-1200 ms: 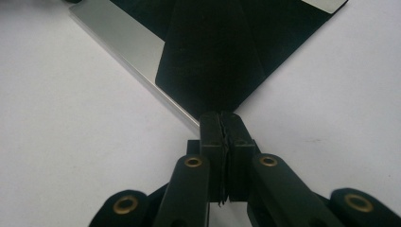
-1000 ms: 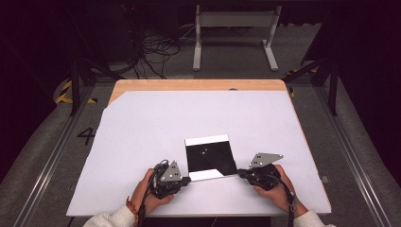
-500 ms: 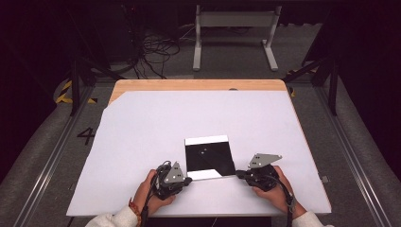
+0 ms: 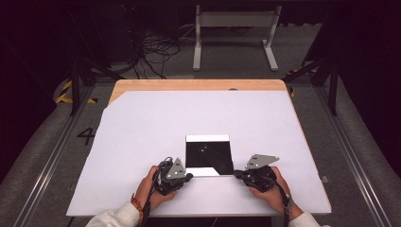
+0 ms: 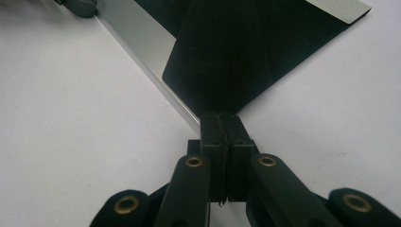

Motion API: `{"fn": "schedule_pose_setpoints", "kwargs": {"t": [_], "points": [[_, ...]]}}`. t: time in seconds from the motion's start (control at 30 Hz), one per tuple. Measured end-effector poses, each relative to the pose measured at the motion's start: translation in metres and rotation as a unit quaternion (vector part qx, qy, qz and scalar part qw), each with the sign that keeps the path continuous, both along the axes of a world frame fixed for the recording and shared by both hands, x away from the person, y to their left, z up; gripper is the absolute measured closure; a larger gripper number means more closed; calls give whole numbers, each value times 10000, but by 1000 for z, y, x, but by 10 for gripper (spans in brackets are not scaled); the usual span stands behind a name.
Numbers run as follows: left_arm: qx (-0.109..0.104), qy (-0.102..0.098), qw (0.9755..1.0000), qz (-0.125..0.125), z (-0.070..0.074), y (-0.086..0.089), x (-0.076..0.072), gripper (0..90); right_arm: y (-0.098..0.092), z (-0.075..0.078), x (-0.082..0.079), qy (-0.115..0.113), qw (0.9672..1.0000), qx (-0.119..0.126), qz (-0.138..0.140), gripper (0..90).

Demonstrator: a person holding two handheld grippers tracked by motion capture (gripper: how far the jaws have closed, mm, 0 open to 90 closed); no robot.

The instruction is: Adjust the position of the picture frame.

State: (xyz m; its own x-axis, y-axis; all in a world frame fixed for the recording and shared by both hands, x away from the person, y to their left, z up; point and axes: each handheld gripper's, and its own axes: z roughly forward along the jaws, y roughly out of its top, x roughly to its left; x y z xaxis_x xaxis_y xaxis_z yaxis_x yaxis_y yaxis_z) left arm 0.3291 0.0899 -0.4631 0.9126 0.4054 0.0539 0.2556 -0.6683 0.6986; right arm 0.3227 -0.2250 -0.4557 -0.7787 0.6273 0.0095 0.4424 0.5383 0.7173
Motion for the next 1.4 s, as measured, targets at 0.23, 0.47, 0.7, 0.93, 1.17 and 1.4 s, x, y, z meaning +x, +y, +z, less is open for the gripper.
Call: {"fn": "schedule_pose_setpoints", "kwargs": {"t": [0.23,0.47,0.7,0.93,1.17,1.4], "points": [[-36,-1,10000,15,0,-2,5,899,1,1,0,1,10000,-10,6,867],[-129,-102,9998,56,9,21,-4,858,1,7,-1,120,9998,-111,117,801],[-248,-61,9991,332,10,66,-9,774,5,15,-4,253,9982,-515,147,761],[-395,-214,9967,674,11,97,-19,624,10,18,-3,184,9974,-677,161,750],[-430,-258,9944,934,11,104,-28,435,8,18,0,359,9973,-612,198,710],[-474,-218,9939,968,8,103,-24,345,7,17,2,401,9967,-664,231,691]]}}
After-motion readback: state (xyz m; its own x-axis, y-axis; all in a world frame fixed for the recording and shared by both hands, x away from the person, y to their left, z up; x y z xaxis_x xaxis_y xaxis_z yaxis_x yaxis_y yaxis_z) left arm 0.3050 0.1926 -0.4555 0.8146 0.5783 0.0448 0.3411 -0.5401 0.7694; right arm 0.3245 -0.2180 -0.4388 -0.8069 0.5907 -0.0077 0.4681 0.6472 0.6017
